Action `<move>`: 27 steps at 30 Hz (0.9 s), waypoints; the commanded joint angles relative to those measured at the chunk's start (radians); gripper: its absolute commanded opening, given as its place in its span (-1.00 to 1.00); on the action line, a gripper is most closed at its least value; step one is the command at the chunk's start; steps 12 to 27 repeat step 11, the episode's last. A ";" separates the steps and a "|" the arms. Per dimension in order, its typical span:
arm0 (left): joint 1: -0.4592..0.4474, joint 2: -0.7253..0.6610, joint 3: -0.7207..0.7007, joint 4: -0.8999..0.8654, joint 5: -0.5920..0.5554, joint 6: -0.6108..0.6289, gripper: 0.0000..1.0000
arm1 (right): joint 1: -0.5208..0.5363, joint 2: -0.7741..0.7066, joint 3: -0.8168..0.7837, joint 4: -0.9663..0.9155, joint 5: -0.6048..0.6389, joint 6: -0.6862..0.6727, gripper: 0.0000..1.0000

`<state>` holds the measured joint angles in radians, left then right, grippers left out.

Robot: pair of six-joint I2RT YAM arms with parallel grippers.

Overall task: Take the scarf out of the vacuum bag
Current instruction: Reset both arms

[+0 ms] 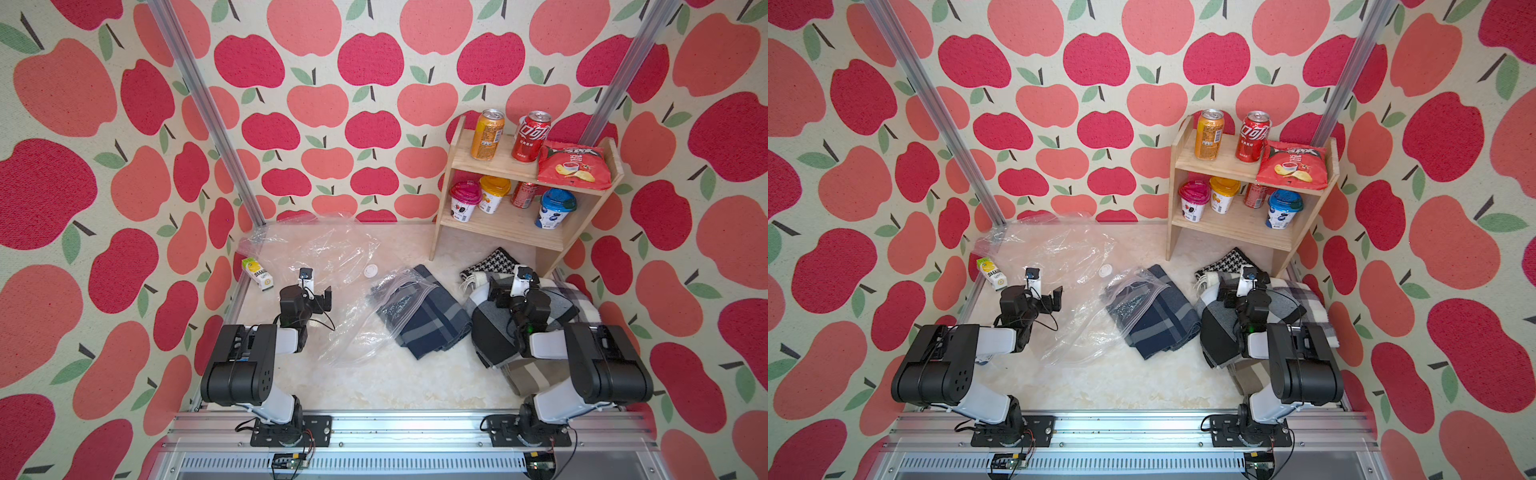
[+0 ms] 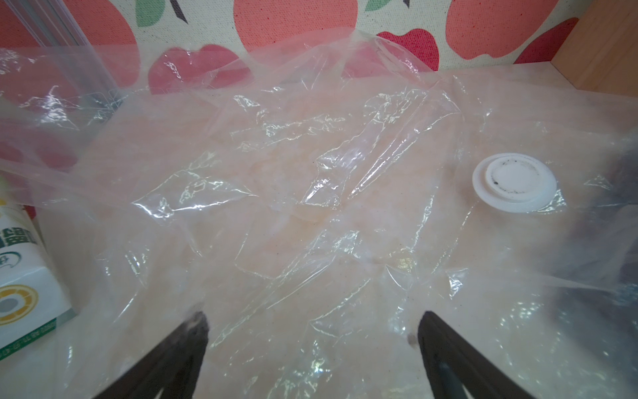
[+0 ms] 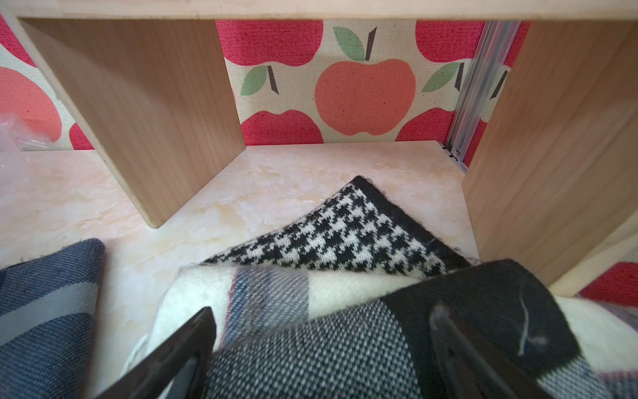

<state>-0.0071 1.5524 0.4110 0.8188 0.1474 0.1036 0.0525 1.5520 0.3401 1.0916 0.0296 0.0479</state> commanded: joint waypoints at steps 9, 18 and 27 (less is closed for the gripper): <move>0.003 0.014 0.012 -0.012 0.014 -0.005 0.95 | -0.026 0.005 0.003 -0.110 -0.076 0.006 1.00; 0.003 0.013 0.012 -0.012 0.014 -0.005 0.95 | -0.022 0.002 -0.001 -0.104 -0.070 0.004 0.99; 0.003 0.013 0.012 -0.012 0.014 -0.005 0.95 | -0.022 0.002 -0.001 -0.104 -0.070 0.004 0.99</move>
